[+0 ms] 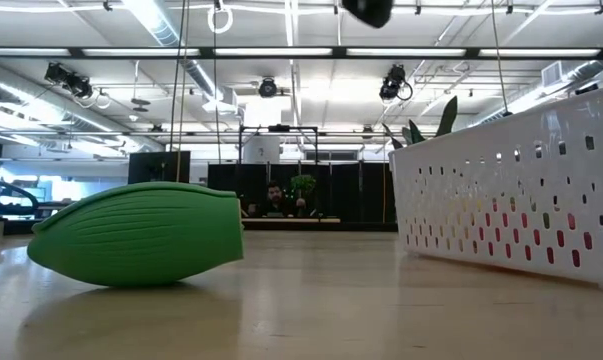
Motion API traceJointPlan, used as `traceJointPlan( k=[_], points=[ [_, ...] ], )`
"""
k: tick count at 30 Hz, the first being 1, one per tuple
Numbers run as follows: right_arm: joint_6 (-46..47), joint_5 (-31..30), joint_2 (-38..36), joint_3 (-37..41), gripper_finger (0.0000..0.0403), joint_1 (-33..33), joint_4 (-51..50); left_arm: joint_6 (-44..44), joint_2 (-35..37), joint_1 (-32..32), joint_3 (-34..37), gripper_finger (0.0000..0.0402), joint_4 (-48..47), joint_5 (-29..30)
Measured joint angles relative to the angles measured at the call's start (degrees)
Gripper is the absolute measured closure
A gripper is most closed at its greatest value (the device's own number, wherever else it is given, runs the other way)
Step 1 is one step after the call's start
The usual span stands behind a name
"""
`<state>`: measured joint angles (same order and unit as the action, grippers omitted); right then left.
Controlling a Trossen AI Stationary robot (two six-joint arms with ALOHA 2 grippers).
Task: Pick and placing Produce into tupperware
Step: Put the green corn into the white bin
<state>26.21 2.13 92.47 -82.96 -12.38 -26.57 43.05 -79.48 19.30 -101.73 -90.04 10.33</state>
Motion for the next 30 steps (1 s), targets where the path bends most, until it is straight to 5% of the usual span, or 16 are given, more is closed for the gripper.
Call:
traceJointPlan(
  k=[13,30],
  points=[
    [-9.1,3.8,14.8,0.0,0.0178,-2.8,16.4,-0.3,0.1,1.6,4.7,0.0241,0.0,0.1],
    [-14.3,0.2,21.3,0.0,0.0149,-5.5,16.9,-1.5,0.0,1.6,14.3,0.0236,0.0,0.1]
  ],
)
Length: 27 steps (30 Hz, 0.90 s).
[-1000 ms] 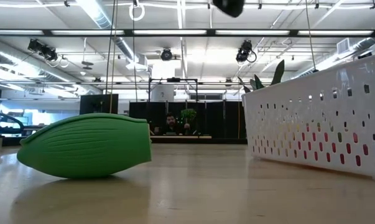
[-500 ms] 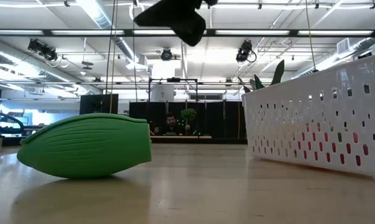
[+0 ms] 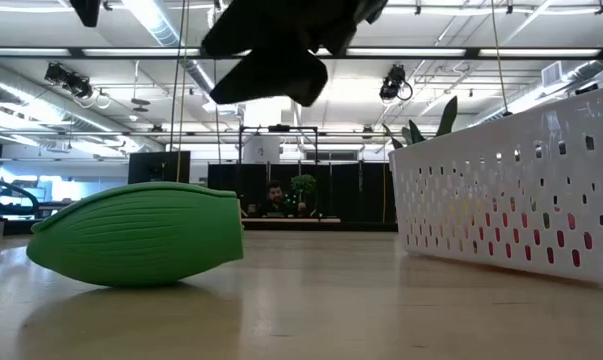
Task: Pick and placing Produce into tupperware
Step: Put the green corn into the white bin
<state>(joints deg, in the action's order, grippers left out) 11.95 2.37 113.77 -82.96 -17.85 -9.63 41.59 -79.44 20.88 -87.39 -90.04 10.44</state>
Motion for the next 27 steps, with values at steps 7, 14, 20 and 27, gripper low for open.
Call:
traceJointPlan(
  k=[7,14,20,27],
  points=[
    [0.2,-0.6,1.0,0.0,0.0123,-0.2,1.5,1.0,0.0,0.0,1.7,0.0235,0.0,-0.1],
    [0.1,-0.6,2.5,0.0,0.0114,-1.1,2.1,1.9,0.0,0.0,1.6,0.0235,0.0,-0.2],
    [0.4,-1.1,3.7,0.0,0.0114,-1.4,2.2,4.4,0.0,0.0,1.6,0.0237,0.2,-0.2],
    [0.5,-2.1,4.2,0.0,0.0113,-1.4,2.7,4.4,0.0,0.0,1.6,0.0247,0.5,-0.2]
  ],
)
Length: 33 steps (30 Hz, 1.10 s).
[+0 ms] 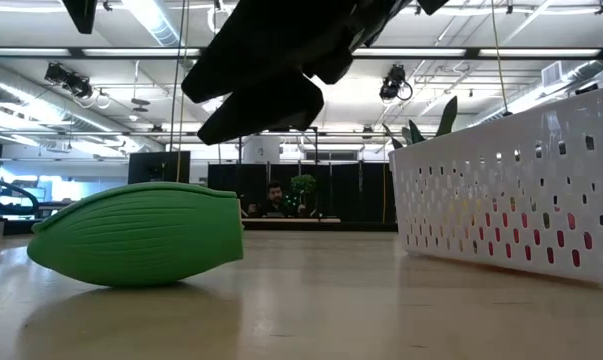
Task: Pick and placing Produce into tupperware
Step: Put the green corn into the white bin
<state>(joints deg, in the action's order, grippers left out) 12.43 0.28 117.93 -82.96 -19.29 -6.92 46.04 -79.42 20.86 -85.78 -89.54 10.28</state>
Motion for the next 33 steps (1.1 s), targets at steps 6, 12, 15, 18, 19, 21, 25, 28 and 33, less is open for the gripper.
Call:
traceJointPlan(
  k=[6,12,15,18,19,21,25,28,33],
  points=[
    [2.7,-0.5,0.4,0.0,0.0113,0.0,0.6,0.1,0.0,0.0,0.0,0.025,0.3,0.0],
    [-0.5,0.5,1.6,0.0,0.0113,0.0,5.6,0.3,0.0,-0.1,0.0,0.025,0.4,0.0],
    [-0.4,2.7,2.3,-0.6,0.0113,0.0,6.5,0.3,0.0,-0.1,0.0,0.0254,0.6,0.0],
    [-1.2,4.6,2.4,-2.6,0.0113,0.0,6.2,0.3,0.0,-0.1,0.0,0.0259,0.7,0.0],
    [-2.0,4.7,2.4,-3.7,0.0113,0.0,6.5,0.3,0.0,-0.1,0.0,0.0259,0.7,0.0],
    [-3.6,4.7,2.4,-6.2,0.0113,0.0,6.2,0.3,0.0,-0.1,0.0,0.0259,0.9,0.0],
    [-7.0,4.8,4.0,-12.8,0.0112,0.2,1.5,0.3,0.0,-0.1,0.0,0.0254,1.7,0.0],
    [-8.4,4.8,7.9,-17.2,0.0107,0.6,-2.7,0.4,0.0,-0.1,0.0,0.0251,1.9,0.0],
    [-4.5,5.0,13.3,-24.3,0.0098,1.9,-6.2,1.8,-0.1,-0.1,0.0,0.0255,1.9,0.0]
  ],
)
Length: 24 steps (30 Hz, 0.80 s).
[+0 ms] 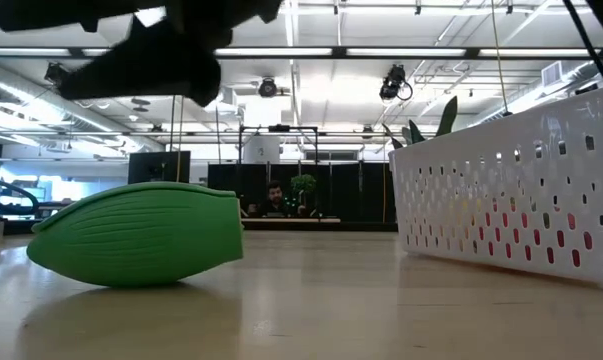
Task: Pick and placing Produce into tupperware
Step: Put the green corn into the white bin
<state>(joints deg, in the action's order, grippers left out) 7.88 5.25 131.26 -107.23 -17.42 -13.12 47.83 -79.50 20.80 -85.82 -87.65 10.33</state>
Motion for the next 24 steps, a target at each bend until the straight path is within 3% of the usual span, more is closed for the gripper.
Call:
traceJointPlan(
  k=[5,12,24],
  points=[
    [0.8,0.0,1.0,-5.4,0.0099,0.0,-10.1,-0.1,0.0,0.1,0.0,0.0262,-0.8,0.0],
    [-3.3,1.3,0.3,-5.8,0.0099,-2.0,-22.2,-0.8,0.0,0.1,0.0,0.026,-0.6,0.1],
    [-5.0,-3.9,2.1,-3.5,0.0098,-3.0,-19.9,-1.1,0.0,0.1,0.0,0.0265,-0.3,0.2]
  ],
)
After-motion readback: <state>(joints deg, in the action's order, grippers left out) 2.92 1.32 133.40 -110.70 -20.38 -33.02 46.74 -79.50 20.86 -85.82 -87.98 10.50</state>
